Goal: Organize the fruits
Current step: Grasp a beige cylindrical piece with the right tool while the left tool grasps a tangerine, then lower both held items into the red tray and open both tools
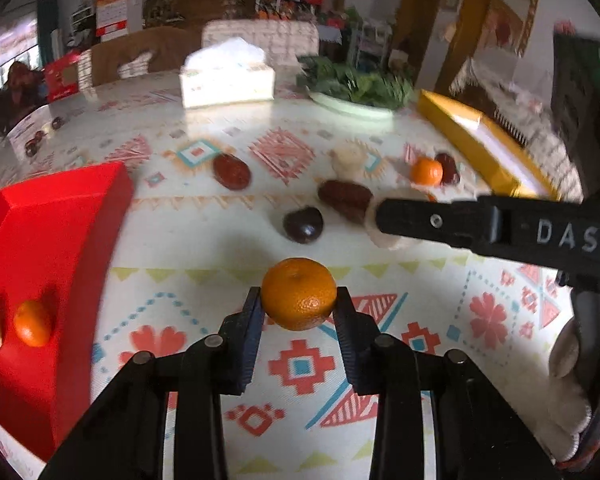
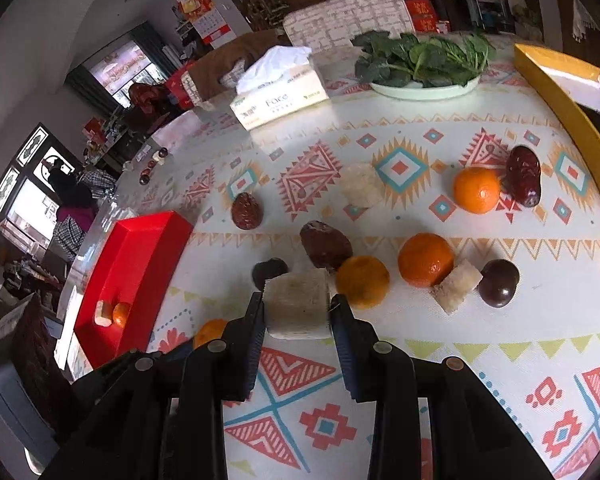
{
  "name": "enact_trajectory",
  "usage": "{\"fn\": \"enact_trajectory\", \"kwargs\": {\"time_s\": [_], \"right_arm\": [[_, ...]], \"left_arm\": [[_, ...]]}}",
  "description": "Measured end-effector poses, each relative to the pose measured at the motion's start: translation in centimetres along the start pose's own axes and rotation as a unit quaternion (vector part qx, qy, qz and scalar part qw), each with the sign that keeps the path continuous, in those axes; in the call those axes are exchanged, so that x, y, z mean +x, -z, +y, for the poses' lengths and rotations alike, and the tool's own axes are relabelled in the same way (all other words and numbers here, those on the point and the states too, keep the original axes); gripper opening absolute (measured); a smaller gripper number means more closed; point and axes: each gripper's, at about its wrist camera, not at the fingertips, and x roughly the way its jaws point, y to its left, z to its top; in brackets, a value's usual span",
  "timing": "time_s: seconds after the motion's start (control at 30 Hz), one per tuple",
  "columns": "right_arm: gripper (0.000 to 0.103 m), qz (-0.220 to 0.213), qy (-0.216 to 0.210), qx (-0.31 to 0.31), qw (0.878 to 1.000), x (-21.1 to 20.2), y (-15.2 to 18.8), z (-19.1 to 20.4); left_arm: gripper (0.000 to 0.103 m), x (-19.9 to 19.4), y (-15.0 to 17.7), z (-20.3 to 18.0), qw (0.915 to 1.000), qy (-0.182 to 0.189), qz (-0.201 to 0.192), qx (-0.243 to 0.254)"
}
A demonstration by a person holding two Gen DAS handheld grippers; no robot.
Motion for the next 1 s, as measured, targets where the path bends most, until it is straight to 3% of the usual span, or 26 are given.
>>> {"fn": "enact_trajectory", "kwargs": {"time_s": [0.27,0.5,0.73,1.0], "right_arm": [[0.036,-0.013,-0.009,-0.039,0.999,-1.3,-0.1,3.7],[0.036,0.002,-0.035,-0.082,0.996,0.4,-0.3,9.5],[0.036,0.032,-0.069,-0.132,0.988,4.4,-0.4,16.5],[0.036,0.067,-0.069,-0.164,0.982,10.5,-0.4,21.3]], "left_arm": [[0.034,-5.4,0.3,4.5,0.9967,-0.006,-0.055,-0.06],[0.034,-8.7,0.6,11.6,0.9882,-0.05,-0.082,-0.12],[0.034,-9.3,-0.4,19.4,0.9778,-0.1,-0.075,-0.168],[0.034,-6.8,-1.3,24.9,0.9694,-0.116,-0.041,-0.212]]}}
